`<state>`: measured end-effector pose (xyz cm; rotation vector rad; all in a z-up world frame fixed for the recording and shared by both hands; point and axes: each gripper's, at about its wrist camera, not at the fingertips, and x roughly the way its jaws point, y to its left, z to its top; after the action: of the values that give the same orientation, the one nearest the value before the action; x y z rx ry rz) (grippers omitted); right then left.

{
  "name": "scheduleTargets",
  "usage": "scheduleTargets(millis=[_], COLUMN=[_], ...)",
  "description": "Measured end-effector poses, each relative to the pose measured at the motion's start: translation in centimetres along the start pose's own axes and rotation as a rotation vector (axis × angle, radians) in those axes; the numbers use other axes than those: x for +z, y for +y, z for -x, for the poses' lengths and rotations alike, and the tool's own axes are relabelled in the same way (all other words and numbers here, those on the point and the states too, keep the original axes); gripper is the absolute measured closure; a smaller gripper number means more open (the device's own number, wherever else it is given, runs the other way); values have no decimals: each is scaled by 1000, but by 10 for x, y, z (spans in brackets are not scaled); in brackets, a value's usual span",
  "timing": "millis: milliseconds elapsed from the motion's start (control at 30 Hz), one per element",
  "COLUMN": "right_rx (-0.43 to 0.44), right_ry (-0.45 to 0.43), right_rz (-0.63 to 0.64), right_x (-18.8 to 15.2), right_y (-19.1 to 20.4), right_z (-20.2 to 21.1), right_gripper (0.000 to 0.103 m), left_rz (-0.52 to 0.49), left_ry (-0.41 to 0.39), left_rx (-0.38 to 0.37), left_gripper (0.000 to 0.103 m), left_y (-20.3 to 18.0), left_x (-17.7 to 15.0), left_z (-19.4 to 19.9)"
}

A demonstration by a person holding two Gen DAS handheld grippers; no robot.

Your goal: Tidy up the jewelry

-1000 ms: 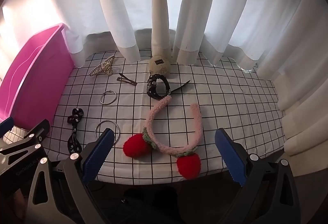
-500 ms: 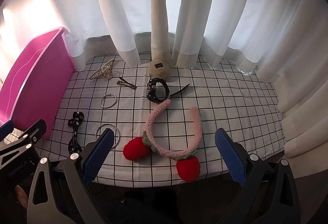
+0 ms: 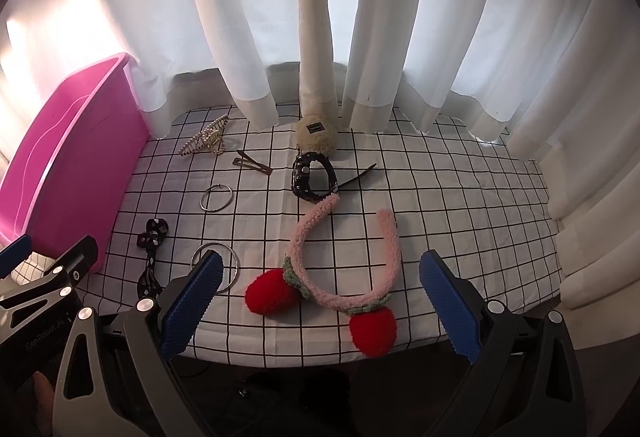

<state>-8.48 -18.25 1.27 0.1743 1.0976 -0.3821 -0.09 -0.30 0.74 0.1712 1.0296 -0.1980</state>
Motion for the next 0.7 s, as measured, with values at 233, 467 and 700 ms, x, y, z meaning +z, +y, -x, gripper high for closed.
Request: scheduleTargets(millis=[233, 467, 700], right_rx=[5, 8, 13], right_ry=[-1, 2, 7], right_rz=[-1, -1, -4], right_x=[1, 1, 1], right_y=[0, 1, 1], right_z=[-1, -2, -4], right_gripper=[9, 9, 9], left_rz=[22, 22, 30], left_ry=[12, 22, -7], left_rx=[-12, -2, 24], left_gripper=[6, 6, 6], left_y=[3, 5, 7], left_x=[-1, -1, -1], left_z=[-2, -5, -1])
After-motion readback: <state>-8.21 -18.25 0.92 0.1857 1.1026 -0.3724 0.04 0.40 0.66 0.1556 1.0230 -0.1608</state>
